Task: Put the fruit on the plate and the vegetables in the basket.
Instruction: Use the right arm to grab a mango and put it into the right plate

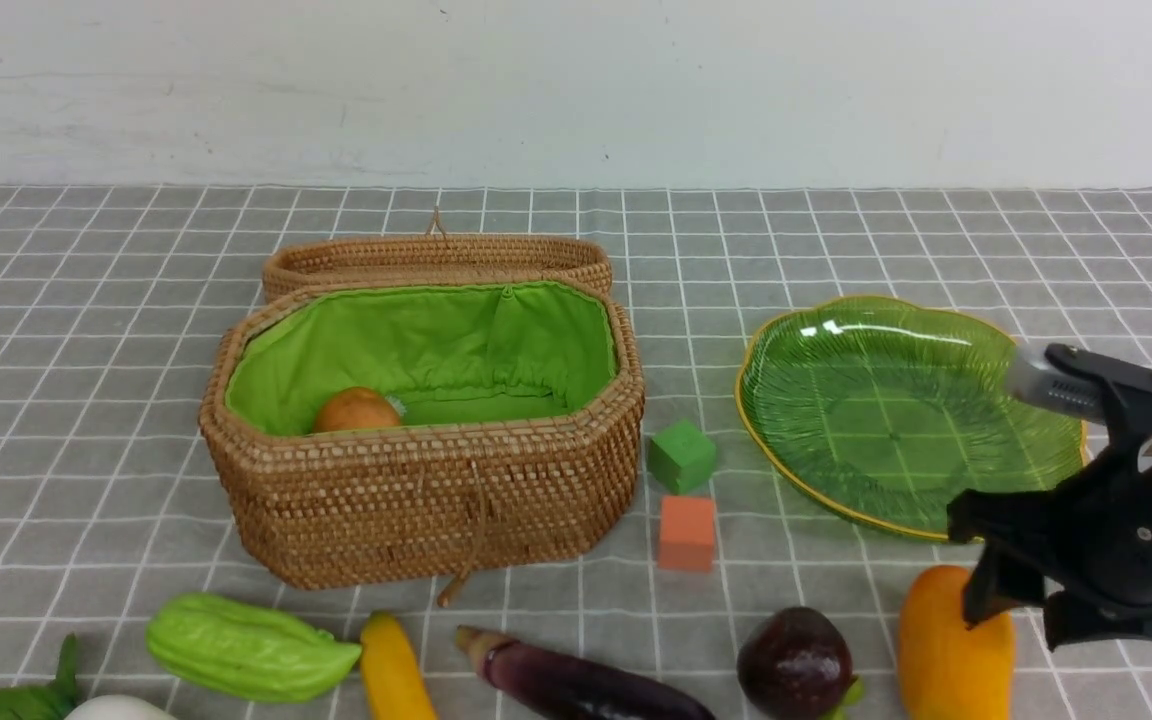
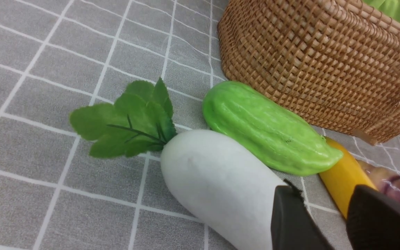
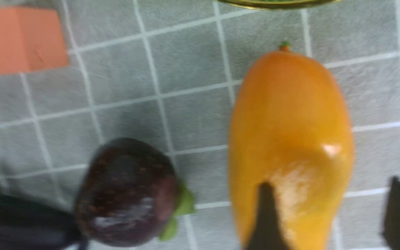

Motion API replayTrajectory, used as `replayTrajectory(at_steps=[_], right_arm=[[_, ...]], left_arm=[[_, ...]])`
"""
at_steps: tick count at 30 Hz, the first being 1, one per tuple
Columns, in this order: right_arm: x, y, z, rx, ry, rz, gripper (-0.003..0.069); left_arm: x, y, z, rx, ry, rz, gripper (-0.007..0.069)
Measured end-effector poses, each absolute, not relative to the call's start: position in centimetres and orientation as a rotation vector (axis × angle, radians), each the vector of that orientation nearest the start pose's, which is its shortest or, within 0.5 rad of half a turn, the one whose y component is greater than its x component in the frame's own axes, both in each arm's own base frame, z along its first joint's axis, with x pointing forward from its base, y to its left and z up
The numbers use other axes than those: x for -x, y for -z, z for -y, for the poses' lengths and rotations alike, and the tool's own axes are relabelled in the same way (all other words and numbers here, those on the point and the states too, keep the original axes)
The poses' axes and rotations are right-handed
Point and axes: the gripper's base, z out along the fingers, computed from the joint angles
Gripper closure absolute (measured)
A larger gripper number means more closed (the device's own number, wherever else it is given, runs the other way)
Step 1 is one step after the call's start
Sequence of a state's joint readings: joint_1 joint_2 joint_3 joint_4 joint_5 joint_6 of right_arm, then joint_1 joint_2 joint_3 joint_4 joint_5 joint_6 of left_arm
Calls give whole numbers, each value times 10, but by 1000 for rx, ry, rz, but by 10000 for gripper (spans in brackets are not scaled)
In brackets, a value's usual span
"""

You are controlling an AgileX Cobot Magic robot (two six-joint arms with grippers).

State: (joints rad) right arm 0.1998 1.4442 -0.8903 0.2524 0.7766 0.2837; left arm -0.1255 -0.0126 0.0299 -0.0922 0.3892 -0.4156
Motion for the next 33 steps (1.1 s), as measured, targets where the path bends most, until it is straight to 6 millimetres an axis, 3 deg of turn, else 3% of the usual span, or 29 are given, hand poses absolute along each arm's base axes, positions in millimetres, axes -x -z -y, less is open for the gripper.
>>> replayTrajectory(at_steps=[2,5,9,13,14,17,19,22,24,25,27,30,33], right_arm=[[-259,-230,-70,-357,-423,-2828,33],[-262,-223,-71,-364,-415,-2849,-11],[-270,-203,-72,-384,-388,-2904,10],[-279,-181,-73,-357,-360,-2945,109],[-280,-180,-74,-342,-364,-2946,146],[-281,-183,-74,-297,-363,-2958,141],[-281,-193,-75,-225,-366,-2968,141],[-283,-233,-74,-92,-355,-2910,141],[-284,-247,-74,-68,-345,-2870,141],[-290,-274,-70,-54,-334,-2773,141],[-301,-297,-64,-70,-331,-2655,141],[-320,-320,-55,-118,-337,-2511,141],[-347,-329,-47,-182,-364,-2446,141]], left_arm=[[-51,-169,10,333,459,-1885,386],[-51,-169,10,333,459,-1885,386],[-51,-169,10,333,459,-1885,386],[-51,-169,10,333,459,-1885,386],[-51,-169,10,333,459,-1885,386],[-51,-169,10,333,459,-1885,386],[-51,-169,10,333,459,-1885,386],[-51,-169,10,333,459,-1885,386],[-51,-169,10,333,459,-1885,386],[-51,-169,10,333,459,-1885,386],[-51,-169,10,333,459,-1885,386],[-51,-169,10,333,459,-1885,386],[-51,-169,10,333,459,-1885,386]])
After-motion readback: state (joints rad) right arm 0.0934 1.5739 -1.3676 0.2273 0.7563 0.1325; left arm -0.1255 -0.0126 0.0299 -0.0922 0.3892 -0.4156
